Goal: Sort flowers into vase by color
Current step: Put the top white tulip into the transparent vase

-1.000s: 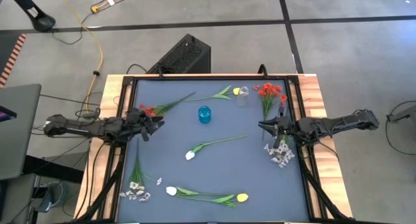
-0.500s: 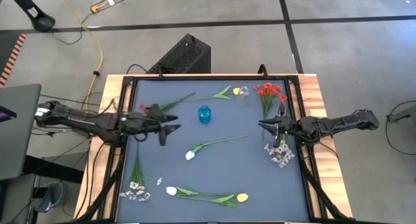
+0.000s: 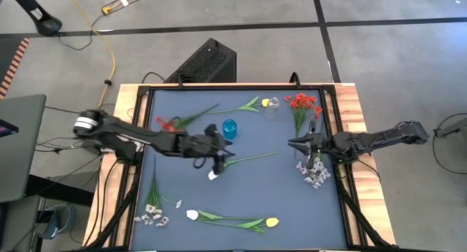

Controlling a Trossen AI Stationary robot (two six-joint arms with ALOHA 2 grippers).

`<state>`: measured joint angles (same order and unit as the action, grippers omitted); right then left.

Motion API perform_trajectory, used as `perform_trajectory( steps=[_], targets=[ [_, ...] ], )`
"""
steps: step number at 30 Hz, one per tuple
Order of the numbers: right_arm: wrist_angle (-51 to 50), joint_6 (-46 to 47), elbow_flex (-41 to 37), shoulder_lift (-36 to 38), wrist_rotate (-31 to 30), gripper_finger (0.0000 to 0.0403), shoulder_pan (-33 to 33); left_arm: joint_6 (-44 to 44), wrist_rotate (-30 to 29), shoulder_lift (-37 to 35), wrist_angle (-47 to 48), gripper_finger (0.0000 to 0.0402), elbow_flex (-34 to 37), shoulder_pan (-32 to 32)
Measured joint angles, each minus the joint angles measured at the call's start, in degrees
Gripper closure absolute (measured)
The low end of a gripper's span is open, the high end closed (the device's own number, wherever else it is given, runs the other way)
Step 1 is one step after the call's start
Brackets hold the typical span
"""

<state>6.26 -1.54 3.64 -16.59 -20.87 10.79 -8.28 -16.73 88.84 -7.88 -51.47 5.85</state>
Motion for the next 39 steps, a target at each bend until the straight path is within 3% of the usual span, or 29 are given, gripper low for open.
perform_trajectory(
  steps=[6, 15, 28, 32, 39],
  targets=[
    [6.1, -0.5, 0.1, -5.7, 0.0, 0.0321, 0.0, 1.6, 0.0, 10.9, 5.3, 0.0203, -7.8, -0.5],
    [9.6, -0.7, 0.1, -9.6, 0.0, 0.0321, 0.0, 1.6, 2.4, 20.5, 17.0, 0.0203, -17.8, -2.5],
    [9.4, -1.7, 0.1, -10.1, 0.0, 0.0321, 0.0, -0.8, 8.7, 26.5, 20.9, 0.0208, -19.0, -2.8],
    [9.5, -1.8, 0.1, -11.7, 1.5, 0.0321, 0.1, -1.2, 7.1, 26.4, 22.8, 0.0253, -19.0, -2.6],
    [11.0, -2.0, 2.7, -18.0, 3.5, 0.0321, 0.1, 0.0, 7.4, 26.1, 24.4, 0.0389, -19.0, -3.1]
  ],
)
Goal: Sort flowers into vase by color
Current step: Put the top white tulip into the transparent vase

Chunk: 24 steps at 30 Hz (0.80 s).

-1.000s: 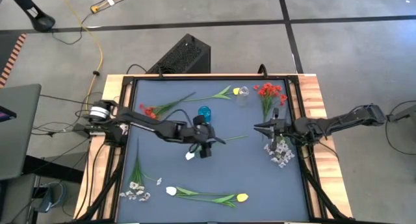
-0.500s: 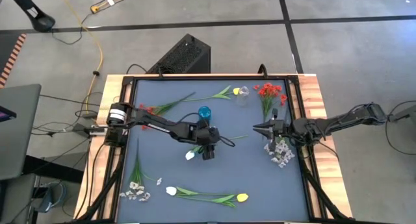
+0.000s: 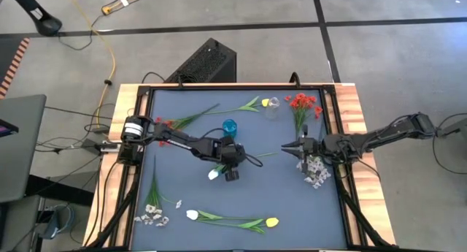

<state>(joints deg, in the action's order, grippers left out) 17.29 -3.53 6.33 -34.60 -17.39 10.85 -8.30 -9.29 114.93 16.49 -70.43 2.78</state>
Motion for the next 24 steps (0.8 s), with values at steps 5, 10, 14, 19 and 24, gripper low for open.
perform_trajectory(
  steps=[5, 10, 14, 19, 24],
  targets=[
    [-2.1, -4.4, 3.6, -5.7, 0.0, 0.0321, 0.0, 1.3, -1.1, -1.7, 1.6, 0.0399, 0.0, 0.0],
    [-5.3, -7.3, 7.6, -10.8, -0.1, 0.0321, -0.1, 1.7, -1.7, -7.0, 2.5, 0.0400, 0.0, -0.1],
    [-8.3, -7.5, 11.9, -16.6, -0.5, 0.0320, -0.2, 1.6, -1.7, -9.6, 3.3, 0.0401, 0.0, -0.1],
    [-17.0, -7.7, 19.4, -25.5, -0.7, 0.0303, -1.2, 1.4, -1.6, -10.3, 3.3, 0.0401, 0.0, -0.1],
    [-25.7, -7.7, 27.3, -33.4, -0.6, 0.0262, -1.3, 0.4, -1.6, -10.3, 3.7, 0.0401, 0.0, 0.1]
  ],
)
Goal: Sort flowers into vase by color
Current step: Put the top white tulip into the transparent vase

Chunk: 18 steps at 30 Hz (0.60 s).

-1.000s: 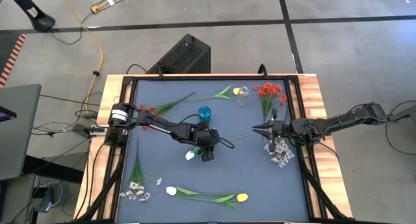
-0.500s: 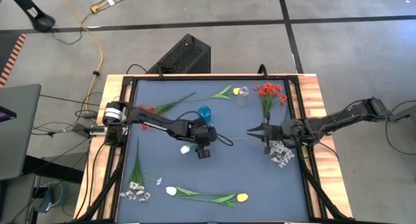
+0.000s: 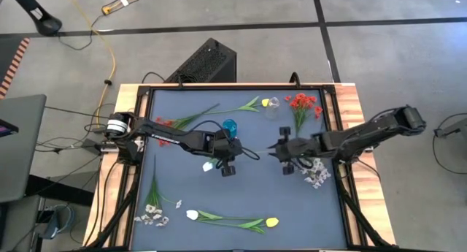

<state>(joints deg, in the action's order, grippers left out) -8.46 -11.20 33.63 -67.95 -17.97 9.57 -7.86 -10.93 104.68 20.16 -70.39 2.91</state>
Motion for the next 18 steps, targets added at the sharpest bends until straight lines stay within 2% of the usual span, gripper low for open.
perform_trajectory(
  steps=[5, 10, 14, 18],
  targets=[
    [-4.9, 0.1, 5.3, -5.9, 0.4, 0.0220, -0.4, 0.0, 0.0, 0.0, 0.0, 0.0401, 0.0, 0.2],
    [-8.5, 1.1, 8.1, -9.6, 4.8, 0.0197, -2.2, 0.3, 0.0, 0.0, 0.3, 0.0401, 0.0, 0.2],
    [-10.2, 1.7, 9.0, -11.2, 4.8, 0.0198, -3.4, 0.5, 0.0, 0.0, 0.6, 0.0401, 0.0, 0.2],
    [-10.5, 1.8, 9.0, -11.1, 4.8, 0.0229, -3.8, 0.6, -0.1, 0.0, 1.1, 0.0401, 0.0, 0.2]
  ],
)
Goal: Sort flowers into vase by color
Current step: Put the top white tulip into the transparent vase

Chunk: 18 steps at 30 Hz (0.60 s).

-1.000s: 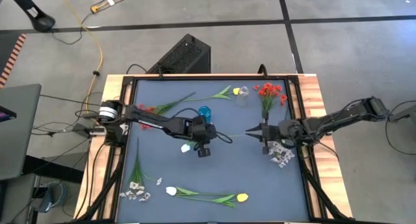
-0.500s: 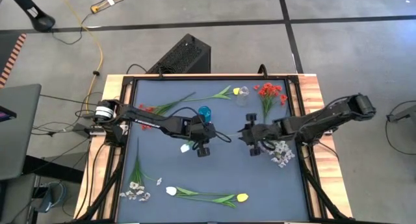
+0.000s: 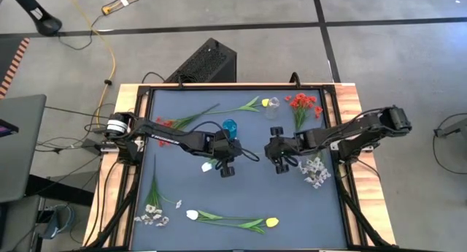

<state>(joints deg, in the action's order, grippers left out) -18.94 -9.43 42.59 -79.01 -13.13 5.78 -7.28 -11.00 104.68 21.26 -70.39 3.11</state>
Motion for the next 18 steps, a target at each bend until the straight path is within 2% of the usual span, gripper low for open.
perform_trajectory(
  steps=[7, 11, 14, 18],
  targets=[
    [-1.9, 0.0, 0.0, 1.0, 0.0, 0.0334, 0.0, 0.7, -1.3, 0.0, -0.4, 0.0401, 0.0, 0.0],
    [-2.9, 1.1, 0.0, 1.0, 0.1, 0.0373, 0.0, 0.8, -1.9, 0.0, -0.7, 0.0401, 0.0, 0.0],
    [-2.8, 1.2, 0.0, 1.0, 0.2, 0.0375, 0.1, 0.8, -1.9, 0.0, -0.9, 0.0401, 0.0, 0.0],
    [-2.1, 1.9, 0.0, 1.0, 0.0, 0.0329, -0.1, 0.8, -1.9, 0.0, -1.1, 0.0401, 0.0, 0.0]
  ],
)
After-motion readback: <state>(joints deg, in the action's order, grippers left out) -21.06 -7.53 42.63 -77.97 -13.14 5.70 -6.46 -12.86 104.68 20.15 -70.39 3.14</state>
